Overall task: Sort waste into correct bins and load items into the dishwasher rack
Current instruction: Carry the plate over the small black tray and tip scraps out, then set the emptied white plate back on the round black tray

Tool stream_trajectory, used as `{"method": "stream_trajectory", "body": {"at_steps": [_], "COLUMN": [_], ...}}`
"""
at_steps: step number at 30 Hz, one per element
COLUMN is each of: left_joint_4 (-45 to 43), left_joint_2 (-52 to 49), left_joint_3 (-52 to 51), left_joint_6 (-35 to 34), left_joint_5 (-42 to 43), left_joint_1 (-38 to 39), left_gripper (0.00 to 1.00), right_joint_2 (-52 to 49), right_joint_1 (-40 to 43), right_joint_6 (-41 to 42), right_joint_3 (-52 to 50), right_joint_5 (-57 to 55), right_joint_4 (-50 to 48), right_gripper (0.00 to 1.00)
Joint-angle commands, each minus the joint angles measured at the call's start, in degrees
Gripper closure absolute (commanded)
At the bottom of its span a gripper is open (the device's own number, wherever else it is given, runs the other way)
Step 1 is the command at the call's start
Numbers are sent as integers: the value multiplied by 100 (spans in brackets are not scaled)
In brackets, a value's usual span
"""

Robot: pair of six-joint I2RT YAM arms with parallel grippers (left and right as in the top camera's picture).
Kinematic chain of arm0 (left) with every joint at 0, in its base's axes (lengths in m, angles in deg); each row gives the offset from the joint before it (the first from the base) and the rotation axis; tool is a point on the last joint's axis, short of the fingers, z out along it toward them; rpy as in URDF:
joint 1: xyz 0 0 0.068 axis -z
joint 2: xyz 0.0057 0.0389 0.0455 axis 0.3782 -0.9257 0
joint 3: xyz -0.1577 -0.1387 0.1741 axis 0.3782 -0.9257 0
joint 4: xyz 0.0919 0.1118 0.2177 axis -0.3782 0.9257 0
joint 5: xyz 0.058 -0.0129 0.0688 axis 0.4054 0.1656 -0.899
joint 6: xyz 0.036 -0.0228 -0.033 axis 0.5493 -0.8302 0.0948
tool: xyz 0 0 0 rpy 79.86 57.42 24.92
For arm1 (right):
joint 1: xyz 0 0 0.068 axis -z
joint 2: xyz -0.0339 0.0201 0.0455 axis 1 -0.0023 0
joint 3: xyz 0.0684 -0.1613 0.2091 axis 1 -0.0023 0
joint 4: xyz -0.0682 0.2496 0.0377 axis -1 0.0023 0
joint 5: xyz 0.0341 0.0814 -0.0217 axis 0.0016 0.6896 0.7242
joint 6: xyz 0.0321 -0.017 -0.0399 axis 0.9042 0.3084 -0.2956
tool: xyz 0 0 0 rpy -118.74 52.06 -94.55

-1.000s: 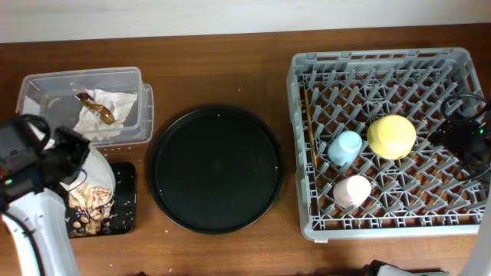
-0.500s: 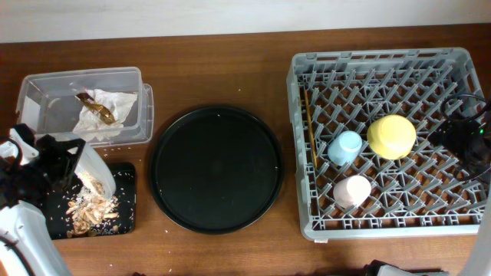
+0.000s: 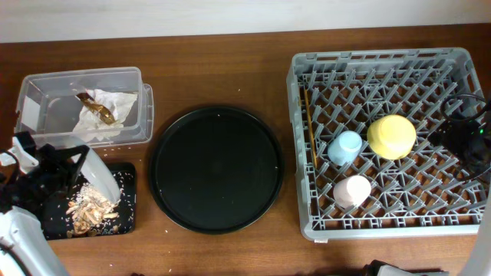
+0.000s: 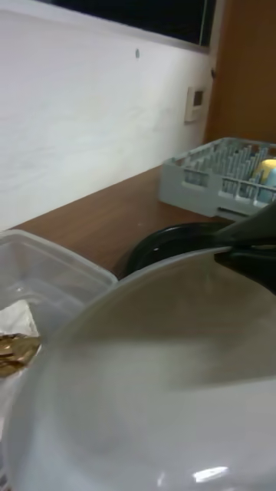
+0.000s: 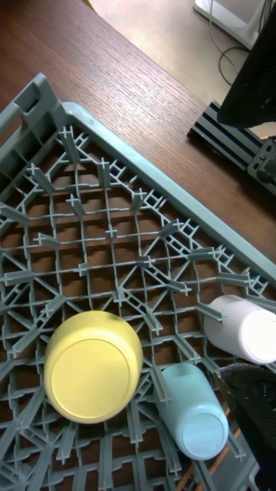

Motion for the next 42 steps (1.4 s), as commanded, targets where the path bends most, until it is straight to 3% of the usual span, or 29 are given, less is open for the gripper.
{"method": "stream_trajectory", "body": {"at_steps": [1,2,3,4,7,10,12,15,20,22,25,26,27,28,32,35,36,37,40,42], "left_joint_4": [289,61,382,623,966,1274,1342,1161,-391,-1209,-1777,-1838,-1851,-1851,-1659,-988,-734,-302,791,1172], "left_joint_2": [44,50,55,57,122,494,750,861,649,85,-922,-1165,-1432,-1491,-1233,-109,245,737,1399,1429], "left_joint_3": [-48,-55,-55,-55,-55,-55,-55,-55,-55,-55,-55,-55,-55,-55,50,168,168,168,168,168], "left_joint_6": [459,595,444,844,857,852,828,136,-1139,-1172,-1176,-1228,-1307,-1305,-1303,-1300,-1300,-1298,-1298,-1298], "left_joint_5": [352,245,367,1027,1040,1038,743,-1088,-3617,-4371,-4492,-4487,-4400,-4336,-4190,-4325,-4507,-4874,-5654,-5650], "left_joint_1": [-57,-37,-52,-39,52,651,1471,3532,6201,7110,7554,7606,7643,7643,7560,6564,6148,5344,3801,3447], "left_gripper": [99,99,100,100,100,100,99,99,100,99,95,92,64,57,50,42,34,1,1,1], "right_joint_2": [2,2,2,2,2,2,2,2,2,2,2,2,2,2,2,2,2,2,2,2], "right_joint_1": [46,46,46,46,46,46,46,42,42,42,42,42,42,42,42,42,42,42,42,42], "right_joint_6": [70,70,70,70,70,70,70,70,70,70,70,70,70,70,70,70,70,70,70,70], "right_joint_3": [2,2,2,2,2,2,2,2,2,2,2,2,2,2,2,2,2,2,2,2], "right_joint_5": [-11,-11,-11,-11,-11,-11,-11,-11,-11,-11,-11,-11,-11,-11,-11,-11,-11,-11,-11,-11], "right_joint_4": [0,2,0,2,2,0,0,2,0,2,0,0,0,0,0,0,0,0,0,0], "right_gripper": [1,1,1,1,1,1,1,1,1,1,1,1,1,1,1,1,1,1,1,1]}}
